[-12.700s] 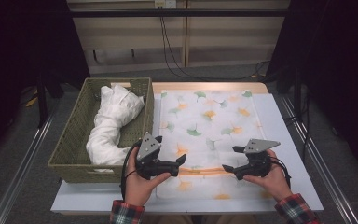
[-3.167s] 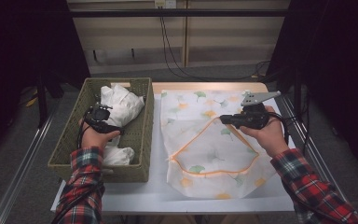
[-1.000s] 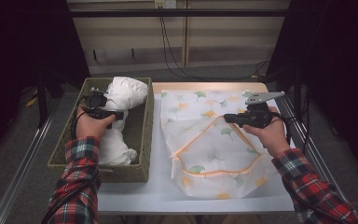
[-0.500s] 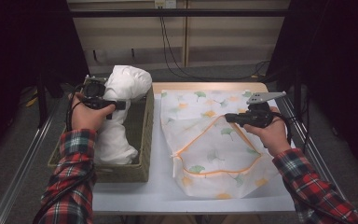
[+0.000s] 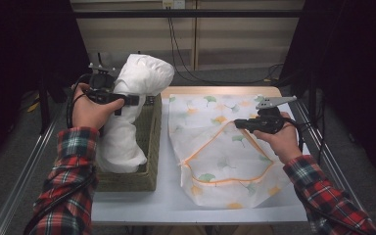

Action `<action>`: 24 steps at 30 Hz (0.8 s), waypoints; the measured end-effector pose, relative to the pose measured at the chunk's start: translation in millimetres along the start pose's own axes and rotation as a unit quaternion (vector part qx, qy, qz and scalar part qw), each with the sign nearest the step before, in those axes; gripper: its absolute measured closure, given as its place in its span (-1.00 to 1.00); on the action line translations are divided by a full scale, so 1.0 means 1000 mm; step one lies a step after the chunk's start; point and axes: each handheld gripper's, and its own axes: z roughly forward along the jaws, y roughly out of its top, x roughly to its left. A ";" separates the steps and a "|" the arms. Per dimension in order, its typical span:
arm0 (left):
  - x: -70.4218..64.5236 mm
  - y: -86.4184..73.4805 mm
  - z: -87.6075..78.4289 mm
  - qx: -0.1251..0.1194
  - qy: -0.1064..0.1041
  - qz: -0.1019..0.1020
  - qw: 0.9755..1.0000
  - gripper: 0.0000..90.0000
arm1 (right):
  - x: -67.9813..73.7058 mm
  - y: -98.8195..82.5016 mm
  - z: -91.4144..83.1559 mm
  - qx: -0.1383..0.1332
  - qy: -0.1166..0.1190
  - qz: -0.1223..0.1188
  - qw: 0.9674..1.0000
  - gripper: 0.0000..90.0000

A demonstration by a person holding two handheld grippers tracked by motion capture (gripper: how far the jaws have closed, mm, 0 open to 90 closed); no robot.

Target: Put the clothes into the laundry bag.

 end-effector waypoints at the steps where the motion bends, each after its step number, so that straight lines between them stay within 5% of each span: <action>1: -0.002 0.001 -0.001 0.002 -0.004 0.002 1.000 0.24 | 0.000 0.000 0.000 0.000 0.000 0.000 1.000 1.00; 14: -0.027 0.019 -0.006 0.012 -0.057 0.016 0.998 0.24 | -0.004 -0.001 0.002 0.001 -0.006 0.009 1.000 1.00; 24: -0.063 0.025 -0.004 0.030 -0.119 0.049 0.991 0.24 | -0.010 -0.002 0.002 -0.001 -0.014 0.019 1.000 1.00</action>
